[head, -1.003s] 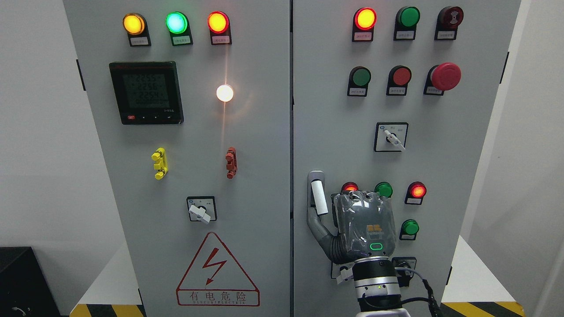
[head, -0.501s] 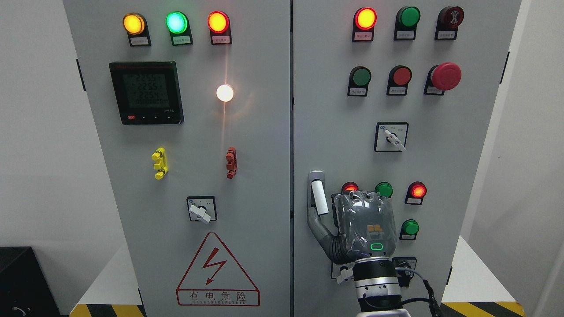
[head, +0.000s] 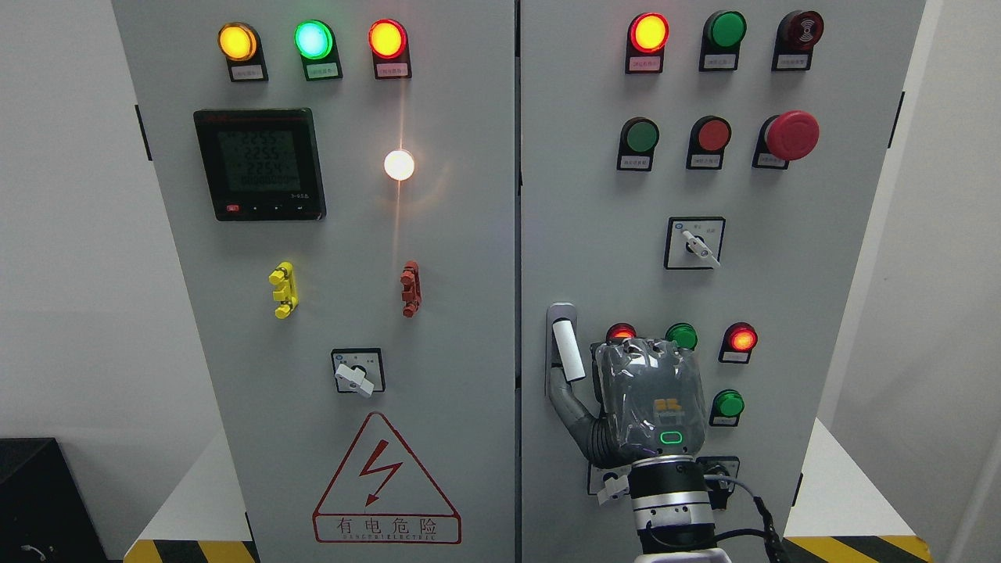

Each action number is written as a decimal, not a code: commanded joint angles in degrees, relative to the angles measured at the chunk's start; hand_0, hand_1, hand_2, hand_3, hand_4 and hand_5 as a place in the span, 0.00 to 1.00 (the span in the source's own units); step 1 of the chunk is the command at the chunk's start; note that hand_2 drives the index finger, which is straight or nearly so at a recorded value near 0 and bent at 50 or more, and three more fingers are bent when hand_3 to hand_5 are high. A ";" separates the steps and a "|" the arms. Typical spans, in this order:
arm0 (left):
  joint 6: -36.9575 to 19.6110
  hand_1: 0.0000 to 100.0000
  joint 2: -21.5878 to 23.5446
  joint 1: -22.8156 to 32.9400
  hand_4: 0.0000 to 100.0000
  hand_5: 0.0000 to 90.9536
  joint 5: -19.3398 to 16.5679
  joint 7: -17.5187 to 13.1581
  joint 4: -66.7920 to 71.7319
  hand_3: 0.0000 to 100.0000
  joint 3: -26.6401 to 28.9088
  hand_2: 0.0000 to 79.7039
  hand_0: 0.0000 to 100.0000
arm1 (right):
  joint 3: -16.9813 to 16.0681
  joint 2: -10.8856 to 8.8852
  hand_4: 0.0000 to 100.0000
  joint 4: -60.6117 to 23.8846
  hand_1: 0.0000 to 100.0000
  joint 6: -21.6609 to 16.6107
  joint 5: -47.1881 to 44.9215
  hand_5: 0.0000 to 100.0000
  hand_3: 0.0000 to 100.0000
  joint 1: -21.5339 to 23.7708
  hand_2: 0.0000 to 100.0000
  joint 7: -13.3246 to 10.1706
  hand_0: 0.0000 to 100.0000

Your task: Release door handle

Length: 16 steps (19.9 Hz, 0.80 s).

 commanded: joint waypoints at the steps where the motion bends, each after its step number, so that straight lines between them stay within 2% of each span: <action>1: 0.03 0.56 0.00 -1.50 0.00 0.00 0.00 0.05 1.67 0.00 0.00 0.00 0.12 | -0.29 -0.06 1.00 -0.35 0.41 0.03 0.03 1.00 1.00 -0.01 0.96 -0.09 0.50; 16: 0.03 0.56 0.00 -1.50 0.00 0.00 0.00 0.05 1.67 0.00 0.00 0.00 0.12 | -0.29 0.03 1.00 -0.53 0.45 0.03 0.03 1.00 1.00 0.07 0.95 -0.09 0.50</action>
